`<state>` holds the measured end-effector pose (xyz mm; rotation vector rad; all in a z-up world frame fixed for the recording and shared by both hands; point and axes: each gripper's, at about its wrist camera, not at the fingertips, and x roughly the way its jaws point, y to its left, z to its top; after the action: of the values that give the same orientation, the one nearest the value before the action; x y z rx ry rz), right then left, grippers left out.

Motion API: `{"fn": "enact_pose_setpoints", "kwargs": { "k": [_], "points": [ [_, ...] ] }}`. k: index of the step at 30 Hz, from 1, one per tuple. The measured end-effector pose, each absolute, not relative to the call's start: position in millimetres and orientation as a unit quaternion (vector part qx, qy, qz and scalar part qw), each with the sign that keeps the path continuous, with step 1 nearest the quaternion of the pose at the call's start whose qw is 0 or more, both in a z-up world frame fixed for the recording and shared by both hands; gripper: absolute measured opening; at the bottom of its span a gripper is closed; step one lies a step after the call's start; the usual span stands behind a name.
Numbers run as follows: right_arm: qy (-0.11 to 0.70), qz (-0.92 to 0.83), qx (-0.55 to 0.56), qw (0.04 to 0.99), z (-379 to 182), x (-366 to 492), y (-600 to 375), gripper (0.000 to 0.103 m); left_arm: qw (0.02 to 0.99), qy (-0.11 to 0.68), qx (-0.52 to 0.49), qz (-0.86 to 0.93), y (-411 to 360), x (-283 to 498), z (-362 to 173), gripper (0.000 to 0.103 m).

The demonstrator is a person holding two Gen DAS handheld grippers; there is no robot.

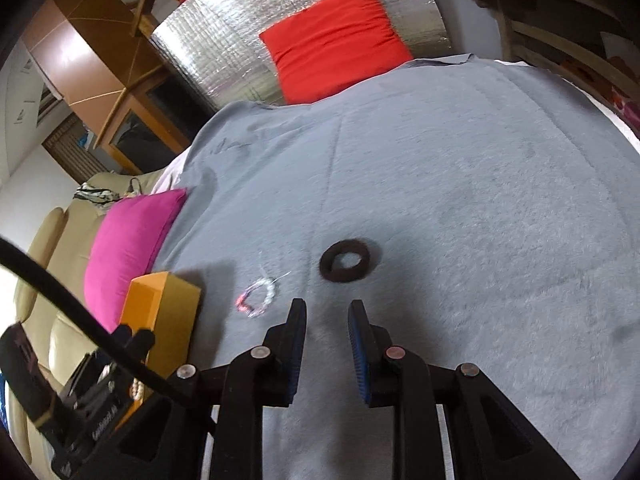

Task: Organize jewelry
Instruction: 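Move the left tool to the pink-white bead bracelet while the right tool moves to the black ring, then close the left tool on the pink-white bead bracelet while the right tool grips the black ring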

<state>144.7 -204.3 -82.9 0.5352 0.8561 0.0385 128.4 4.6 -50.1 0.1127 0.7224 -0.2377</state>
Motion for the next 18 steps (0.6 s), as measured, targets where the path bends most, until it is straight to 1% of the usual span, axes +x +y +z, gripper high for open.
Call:
{"fn": "enact_pose_setpoints", "kwargs": {
  "k": [9,14,18],
  "points": [
    [0.428,-0.005,0.283,0.859,-116,192,-219,0.024,0.908,0.394,0.057,-0.133,-7,147,-82,0.061],
    [0.442,-0.028,0.27,0.855,-135,217,-219,0.024,0.901,0.409,0.056,-0.132,-7,158,-94,0.061],
    [0.439,-0.044,0.235,0.866,-144,227,-212,0.024,0.896,0.418,0.047,-0.141,-11,167,-101,0.061]
  ]
}}
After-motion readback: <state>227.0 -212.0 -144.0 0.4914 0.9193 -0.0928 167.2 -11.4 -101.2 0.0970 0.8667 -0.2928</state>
